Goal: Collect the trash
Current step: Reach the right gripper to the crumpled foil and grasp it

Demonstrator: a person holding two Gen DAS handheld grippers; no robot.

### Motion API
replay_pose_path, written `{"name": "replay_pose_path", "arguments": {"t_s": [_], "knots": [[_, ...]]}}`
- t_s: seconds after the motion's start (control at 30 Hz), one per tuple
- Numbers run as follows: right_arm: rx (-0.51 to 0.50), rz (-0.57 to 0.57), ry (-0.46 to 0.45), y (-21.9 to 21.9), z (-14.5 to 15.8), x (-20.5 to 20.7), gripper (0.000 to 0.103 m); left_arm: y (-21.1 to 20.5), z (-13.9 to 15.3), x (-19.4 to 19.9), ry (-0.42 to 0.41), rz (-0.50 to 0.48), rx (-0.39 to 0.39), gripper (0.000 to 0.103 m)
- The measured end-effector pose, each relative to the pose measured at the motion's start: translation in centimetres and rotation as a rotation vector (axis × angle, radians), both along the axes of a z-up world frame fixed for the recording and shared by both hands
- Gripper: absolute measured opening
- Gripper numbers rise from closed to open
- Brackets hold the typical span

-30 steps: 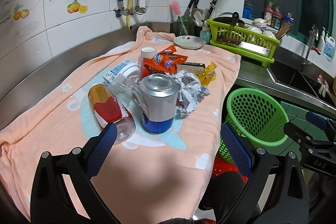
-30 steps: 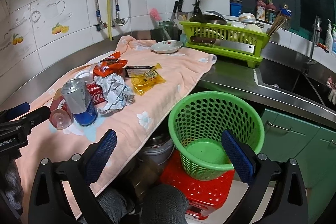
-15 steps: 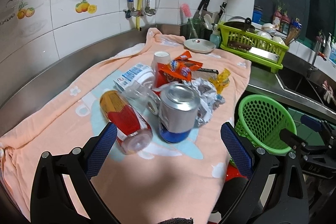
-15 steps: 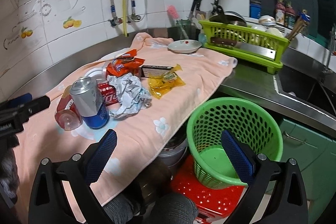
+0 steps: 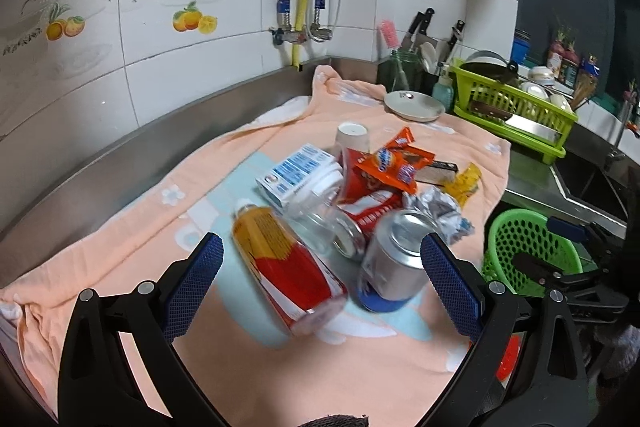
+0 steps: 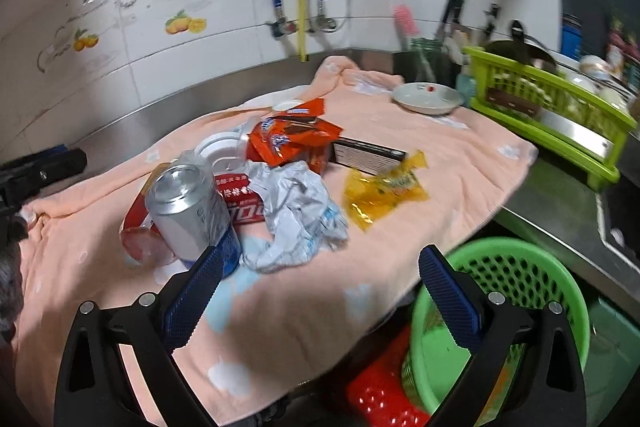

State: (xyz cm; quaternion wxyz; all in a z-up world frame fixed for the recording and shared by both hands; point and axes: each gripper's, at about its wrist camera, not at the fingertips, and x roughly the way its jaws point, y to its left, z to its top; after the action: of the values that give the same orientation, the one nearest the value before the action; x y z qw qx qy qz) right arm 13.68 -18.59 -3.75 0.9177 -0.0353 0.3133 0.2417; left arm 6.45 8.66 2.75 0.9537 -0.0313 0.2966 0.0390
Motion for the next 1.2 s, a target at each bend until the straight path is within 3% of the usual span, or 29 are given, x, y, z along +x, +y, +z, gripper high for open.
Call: {"name": "replay_pose_path", "arguments": {"t_s": [0.07, 0.2, 0.37, 0.63, 0.83, 1.0, 1.2], "knots": [[-0.008, 0.018, 0.012, 0.5, -0.3, 1.3, 0.085, 0.6, 0.2, 0.7, 0.004, 0.005, -0.012, 0.097], [-0.004, 0.069, 0.044, 1.4, -1.0, 3.6, 0.083, 1.7, 0.5, 2.0, 0.015, 0.004, -0.048, 0.097], [-0.023, 0.128, 0.075, 2.8, -2.3, 6.2, 0.076, 1.9, 1.0, 3.7, 0.013, 0.001, -0.021, 0.097], [-0.058, 0.238, 0.062, 4.6, -3.6, 8.4, 0.075, 1.2, 1.3, 6.7, 0.027, -0.055, -0.007, 0.096], [-0.097, 0.285, 0.080, 5.7, -5.2, 9.7, 0.071, -0.7, 1.5, 9.2, 0.039, -0.138, 0.044, 0.094], [-0.075, 0.286, 0.099, 5.5, -5.8, 9.8, 0.053, -2.5, 1.1, 11.4, 0.075, -0.237, 0.091, 0.094], [-0.044, 0.285, 0.084, 4.8, -5.3, 9.0, 0.045, -4.8, 0.2, 15.1, 0.164, -0.353, 0.126, 0.094]]}}
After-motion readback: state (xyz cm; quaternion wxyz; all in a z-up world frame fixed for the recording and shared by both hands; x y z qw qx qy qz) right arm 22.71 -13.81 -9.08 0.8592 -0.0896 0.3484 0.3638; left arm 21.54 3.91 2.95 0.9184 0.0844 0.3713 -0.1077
